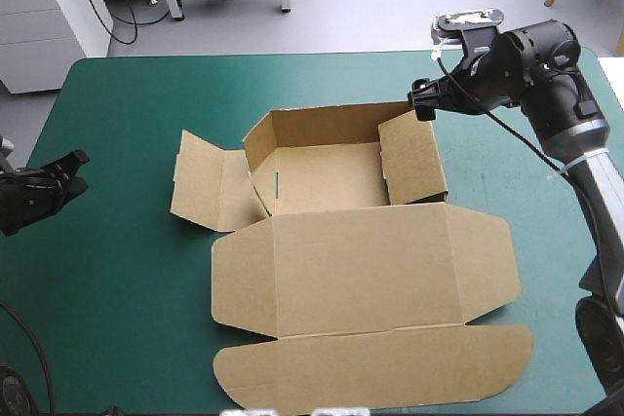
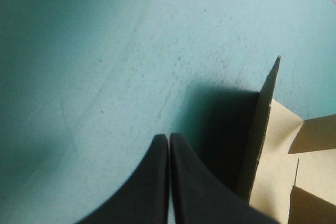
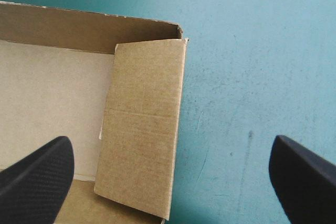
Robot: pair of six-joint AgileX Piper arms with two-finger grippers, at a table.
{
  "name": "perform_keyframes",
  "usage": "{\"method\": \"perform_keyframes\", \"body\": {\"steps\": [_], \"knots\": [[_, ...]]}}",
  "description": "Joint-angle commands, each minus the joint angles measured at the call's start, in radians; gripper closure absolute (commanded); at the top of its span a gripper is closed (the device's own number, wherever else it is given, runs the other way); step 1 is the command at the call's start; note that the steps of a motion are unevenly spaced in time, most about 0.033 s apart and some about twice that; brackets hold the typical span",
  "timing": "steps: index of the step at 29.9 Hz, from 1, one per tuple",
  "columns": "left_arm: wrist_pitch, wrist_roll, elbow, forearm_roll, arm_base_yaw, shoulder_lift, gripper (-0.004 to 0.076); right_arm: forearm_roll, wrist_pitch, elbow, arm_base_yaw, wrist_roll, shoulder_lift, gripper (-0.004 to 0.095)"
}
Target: Fold the box
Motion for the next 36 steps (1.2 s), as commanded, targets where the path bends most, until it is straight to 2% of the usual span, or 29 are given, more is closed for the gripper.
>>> {"method": "perform_keyframes", "body": {"steps": [1, 9, 24, 33, 35, 36], "knots": [[-0.025, -0.006, -0.022, -0.029, 0.002, -0.030, 0.0734, -0.012, -0.033, 0.037, -0.009, -0.011, -0.046, -0.0006], [-0.030, -0.006, -0.022, -0.029, 0.002, -0.030, 0.0734, -0.020, -0.194, 0.192, -0.009, 0.007, -0.030, -0.0006], [-0.026, -0.006, -0.022, -0.029, 0.002, -0.030, 0.0734, 0.040, -0.151, 0.192, -0.009, -0.021, 0.201, -0.0006], [-0.028, -0.006, -0.022, -0.029, 0.002, -0.030, 0.0734, 0.044, -0.130, 0.192, -0.009, -0.037, 0.234, -0.0006], [-0.028, -0.006, -0.022, -0.029, 0.002, -0.030, 0.0734, 0.044, -0.126, 0.192, -0.009, -0.037, 0.234, 0.0029], [-0.028, -0.006, -0.022, -0.029, 0.002, -0.030, 0.0734, 0.044, -0.121, 0.192, -0.009, -0.037, 0.234, 0.0079]]}}
